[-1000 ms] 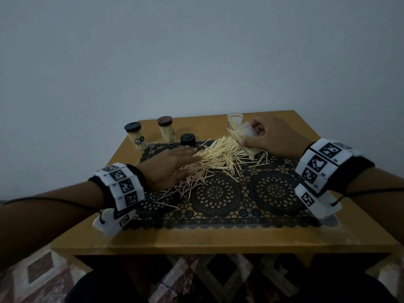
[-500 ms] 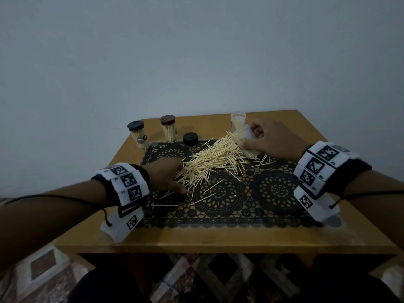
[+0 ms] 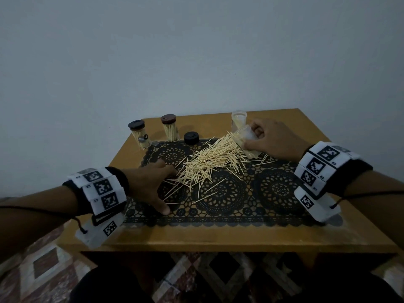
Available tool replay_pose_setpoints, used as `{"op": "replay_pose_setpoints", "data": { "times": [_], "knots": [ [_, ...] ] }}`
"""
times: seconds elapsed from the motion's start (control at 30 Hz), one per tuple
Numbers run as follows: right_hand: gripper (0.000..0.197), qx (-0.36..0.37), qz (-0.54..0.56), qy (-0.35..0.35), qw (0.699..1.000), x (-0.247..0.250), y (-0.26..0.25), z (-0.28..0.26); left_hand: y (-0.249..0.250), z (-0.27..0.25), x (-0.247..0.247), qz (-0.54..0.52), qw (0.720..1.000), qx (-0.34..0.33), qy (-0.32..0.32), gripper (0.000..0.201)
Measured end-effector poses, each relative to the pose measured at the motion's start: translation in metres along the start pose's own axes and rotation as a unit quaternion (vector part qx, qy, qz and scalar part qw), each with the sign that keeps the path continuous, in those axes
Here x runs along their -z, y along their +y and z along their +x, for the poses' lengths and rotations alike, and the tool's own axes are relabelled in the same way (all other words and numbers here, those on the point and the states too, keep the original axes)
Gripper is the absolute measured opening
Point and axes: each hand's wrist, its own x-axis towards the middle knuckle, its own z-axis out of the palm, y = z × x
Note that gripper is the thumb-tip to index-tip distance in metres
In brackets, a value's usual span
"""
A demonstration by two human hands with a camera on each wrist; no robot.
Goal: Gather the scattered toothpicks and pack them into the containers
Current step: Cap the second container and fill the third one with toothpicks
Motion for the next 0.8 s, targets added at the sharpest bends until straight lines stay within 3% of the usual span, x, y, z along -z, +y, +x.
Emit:
{"op": "replay_pose_setpoints", "data": {
  "times": [0.23, 0.4, 0.67, 0.73, 0.8],
  "knots": [
    [0.041, 0.001, -0.004, -0.003, 1.000, 0.001, -0.004, 0.001, 0.001, 0.014, -0.001, -0.048, 0.994, -0.045, 0.086, 0.046],
    [0.036, 0.004, -0.003, 0.005, 1.000, 0.002, -0.003, 0.000, 0.006, 0.023, -0.007, -0.028, 0.982, -0.097, 0.160, 0.036],
    [0.039, -0.001, -0.003, -0.011, 1.000, 0.000, -0.001, -0.001, 0.016, 0.039, -0.008, -0.037, 0.955, -0.060, 0.287, 0.015],
    [0.038, -0.002, 0.007, -0.038, 0.999, -0.002, -0.001, -0.002, 0.020, 0.039, -0.005, -0.049, 0.953, -0.061, 0.292, 0.027],
    [0.036, 0.000, 0.006, -0.069, 0.998, -0.004, -0.003, -0.004, 0.026, 0.042, -0.003, -0.040, 0.972, -0.049, 0.224, 0.067]
  ]
}}
